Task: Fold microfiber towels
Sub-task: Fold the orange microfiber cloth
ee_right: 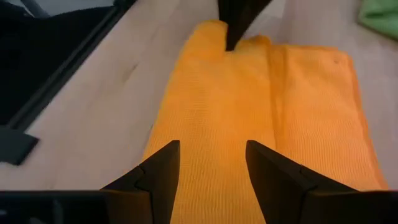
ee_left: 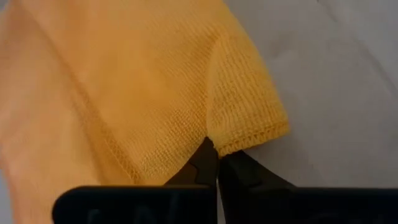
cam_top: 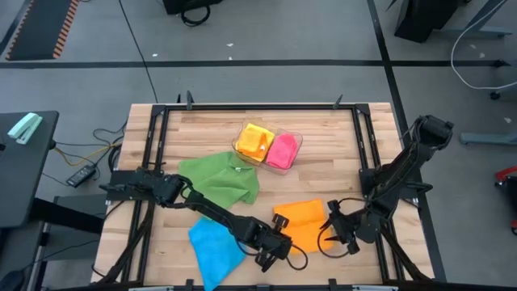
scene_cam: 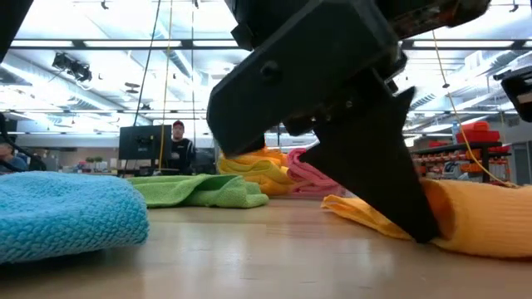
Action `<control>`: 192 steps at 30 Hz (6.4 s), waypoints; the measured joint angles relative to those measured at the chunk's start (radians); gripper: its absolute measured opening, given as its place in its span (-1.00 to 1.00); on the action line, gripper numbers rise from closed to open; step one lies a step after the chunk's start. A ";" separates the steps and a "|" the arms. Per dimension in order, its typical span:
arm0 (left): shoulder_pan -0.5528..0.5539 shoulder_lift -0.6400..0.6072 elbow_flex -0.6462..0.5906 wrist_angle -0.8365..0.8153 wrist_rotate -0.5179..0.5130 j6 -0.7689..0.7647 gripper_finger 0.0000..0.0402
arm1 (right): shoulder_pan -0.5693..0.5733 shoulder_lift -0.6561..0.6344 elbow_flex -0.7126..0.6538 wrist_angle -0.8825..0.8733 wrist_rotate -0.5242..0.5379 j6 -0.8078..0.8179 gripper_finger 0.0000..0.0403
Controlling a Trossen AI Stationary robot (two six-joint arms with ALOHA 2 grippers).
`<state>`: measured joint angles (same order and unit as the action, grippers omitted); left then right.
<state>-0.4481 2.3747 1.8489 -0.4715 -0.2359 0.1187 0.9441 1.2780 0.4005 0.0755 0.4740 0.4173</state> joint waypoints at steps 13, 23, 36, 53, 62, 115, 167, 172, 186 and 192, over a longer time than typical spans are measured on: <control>0.026 -0.049 0.001 0.066 0.050 -0.123 -0.96 | 0.029 0.313 0.304 -0.116 0.160 -0.175 -0.04; 0.037 -0.067 0.003 0.096 0.051 -0.251 -0.95 | 0.025 0.444 0.427 -0.158 0.210 -0.130 0.14; 0.045 -0.078 0.003 0.098 0.050 -0.325 -0.93 | 0.025 0.550 0.435 -0.181 0.300 -0.088 0.33; 0.035 -0.078 0.003 0.077 0.084 -0.335 -0.96 | 0.066 0.549 0.435 -0.439 0.306 0.107 0.24; 0.021 -0.078 0.003 0.046 0.092 -0.316 -0.84 | 0.044 0.549 0.435 -0.447 0.259 0.106 -0.36; -0.020 -0.078 -0.048 0.028 0.133 -0.263 -0.57 | -0.020 0.472 0.621 -0.725 -0.780 -0.122 -0.79; -0.020 -0.077 -0.048 0.025 0.133 -0.265 -0.68 | -0.142 0.344 0.422 -0.538 -0.714 0.169 -0.43; -0.020 -0.077 -0.048 0.025 0.133 -0.265 -0.67 | -0.142 0.344 0.422 -0.555 -0.715 0.198 -0.28; -0.021 -0.077 -0.048 0.025 0.133 -0.267 -0.70 | -0.144 0.343 0.440 -0.657 -0.711 0.271 0.12; -0.021 -0.077 -0.048 0.025 0.133 -0.266 -0.69 | -0.145 0.342 0.500 -0.747 -0.672 0.265 0.22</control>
<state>-0.4686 2.2974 1.8008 -0.4467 -0.1030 -0.1477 0.7990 1.6201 0.9005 -0.6717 -0.1978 0.6819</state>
